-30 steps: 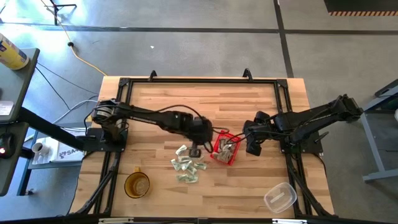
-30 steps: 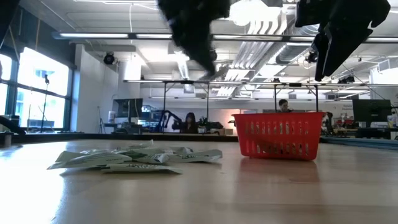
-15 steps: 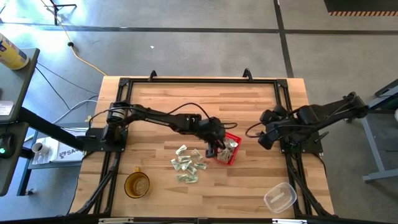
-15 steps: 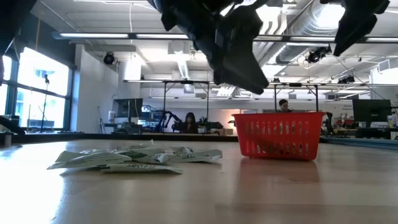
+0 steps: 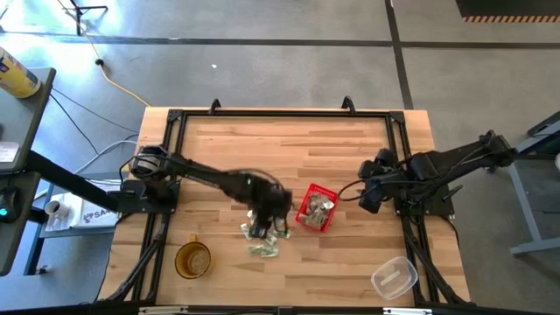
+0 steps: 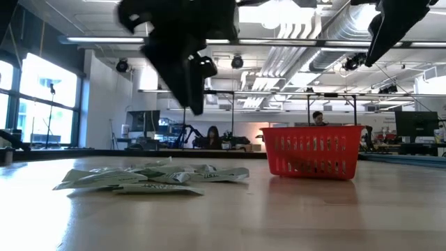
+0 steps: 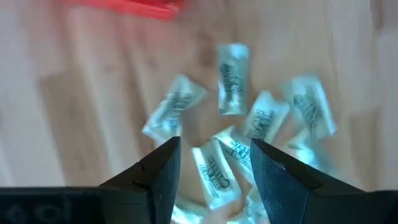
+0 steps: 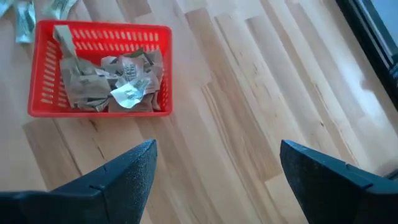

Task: Pick and place items into bin
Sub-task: Put the light green stevia packet into the red bin

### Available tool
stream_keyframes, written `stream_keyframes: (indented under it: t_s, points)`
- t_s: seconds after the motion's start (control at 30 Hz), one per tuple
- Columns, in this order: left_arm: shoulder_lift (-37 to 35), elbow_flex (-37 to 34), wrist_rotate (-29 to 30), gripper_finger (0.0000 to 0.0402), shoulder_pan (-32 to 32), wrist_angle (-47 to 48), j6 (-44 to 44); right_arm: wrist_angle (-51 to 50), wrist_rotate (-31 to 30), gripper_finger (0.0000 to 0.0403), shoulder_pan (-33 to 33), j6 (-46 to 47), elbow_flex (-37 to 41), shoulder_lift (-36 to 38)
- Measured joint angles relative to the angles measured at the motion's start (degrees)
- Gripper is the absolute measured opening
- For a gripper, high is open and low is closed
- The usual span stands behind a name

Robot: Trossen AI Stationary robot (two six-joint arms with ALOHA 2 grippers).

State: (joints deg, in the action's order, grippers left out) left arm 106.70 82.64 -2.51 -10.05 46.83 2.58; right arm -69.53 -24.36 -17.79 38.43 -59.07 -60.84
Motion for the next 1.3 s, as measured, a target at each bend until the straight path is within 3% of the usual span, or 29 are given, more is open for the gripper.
stream_keyframes:
  t_s: [0.13, 0.3, 0.5, 0.63, 0.83, 0.87, 1.0, 1.07, 1.17, 1.3]
  points:
    - [2.5, -3.5, 6.1, 0.0231, -2.3, -7.1, 6.3, 0.2, 1.4, 0.033, 0.6, -1.3, 0.0, -2.4]
    - [5.3, -4.7, 6.3, 0.0234, -2.3, -13.7, 6.7, 0.5, 3.5, 0.033, 0.5, -1.1, 0.0, -3.7]
    - [9.7, -4.5, 4.5, 0.0231, -0.6, -14.3, 9.2, 0.8, 3.5, 0.033, 0.6, 0.2, 0.0, -3.6]
    - [10.4, -4.4, 4.2, 0.0182, 0.8, -14.5, 9.2, 0.8, 3.5, 0.033, 0.6, 1.2, 0.0, -3.6]
    - [10.0, -4.1, 6.4, 0.003, 4.0, -14.9, 11.6, 0.8, 2.9, 0.033, 0.6, 1.6, 0.0, -3.6]
    - [9.9, -3.3, 7.4, 0.0021, 4.6, -13.1, 11.2, 0.8, 2.7, 0.033, 0.6, 1.6, 0.0, -3.6]
    - [9.4, 3.6, 10.8, 0.0044, 5.5, -2.7, 9.3, 0.6, 2.8, 0.033, 0.6, 1.6, 0.0, -3.6]
    - [8.1, 8.1, 11.0, 0.0047, 5.2, -1.9, 9.3, 0.5, 2.2, 0.033, 0.6, 1.6, 0.0, -3.6]
    - [7.3, 12.7, 7.4, 0.0031, 5.1, -6.2, 9.2, 0.3, 0.8, 0.033, 0.6, 1.8, 0.0, -3.6]
    - [8.1, 14.3, 3.3, 0.0022, 5.3, -20.9, 9.4, 0.2, 0.5, 0.033, 0.6, 1.9, 0.0, -3.6]
